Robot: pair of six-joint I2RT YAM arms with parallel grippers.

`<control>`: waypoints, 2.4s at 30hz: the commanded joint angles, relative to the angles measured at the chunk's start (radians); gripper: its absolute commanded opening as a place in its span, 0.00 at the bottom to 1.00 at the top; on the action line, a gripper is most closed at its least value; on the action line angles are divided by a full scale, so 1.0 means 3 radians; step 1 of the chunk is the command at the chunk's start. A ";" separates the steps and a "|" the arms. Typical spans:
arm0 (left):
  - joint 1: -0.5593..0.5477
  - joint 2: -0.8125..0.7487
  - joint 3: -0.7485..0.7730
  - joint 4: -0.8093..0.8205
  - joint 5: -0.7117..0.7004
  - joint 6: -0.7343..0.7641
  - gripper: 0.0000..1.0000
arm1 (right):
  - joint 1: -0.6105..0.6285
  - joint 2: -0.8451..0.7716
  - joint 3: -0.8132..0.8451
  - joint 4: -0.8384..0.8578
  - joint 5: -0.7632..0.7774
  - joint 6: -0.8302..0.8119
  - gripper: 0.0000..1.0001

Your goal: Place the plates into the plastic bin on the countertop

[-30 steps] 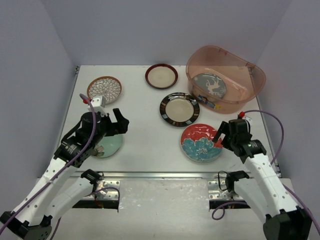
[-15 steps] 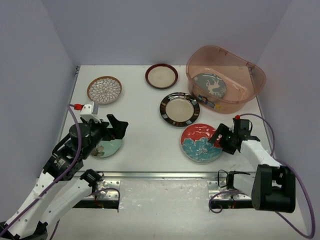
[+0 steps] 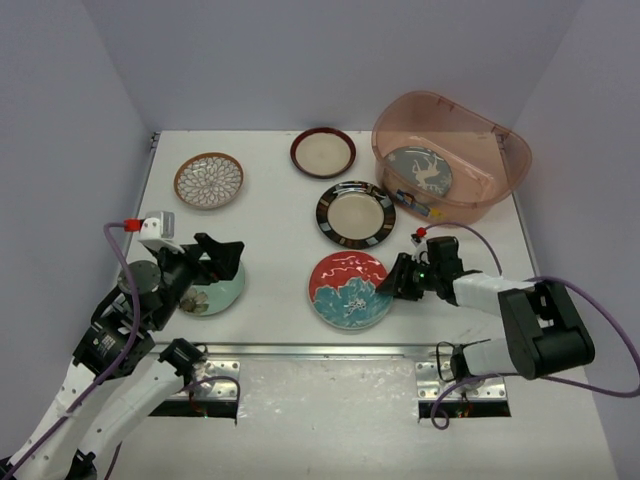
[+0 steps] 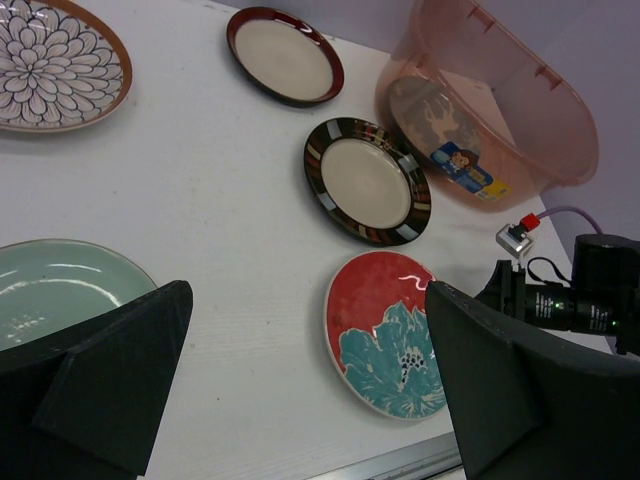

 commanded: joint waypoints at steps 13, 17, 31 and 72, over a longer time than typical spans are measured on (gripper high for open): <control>-0.0102 0.0029 0.0017 0.0072 -0.0108 -0.0076 1.00 | 0.0343 0.0958 -0.0410 0.1272 -0.0090 0.0617 0.08; -0.0097 0.0029 0.0016 0.0077 -0.0107 -0.0081 1.00 | 0.0369 0.0953 -0.0505 0.1484 -0.0135 0.0806 0.00; -0.0107 -0.0055 0.0006 0.0073 -0.0143 -0.0098 1.00 | 0.0482 -0.0459 -0.0500 0.1890 -0.0529 0.1883 0.00; -0.0225 -0.0397 -0.0008 0.0043 -0.0330 -0.0168 1.00 | -0.1154 0.1200 0.3867 -0.0888 0.1655 0.1428 0.00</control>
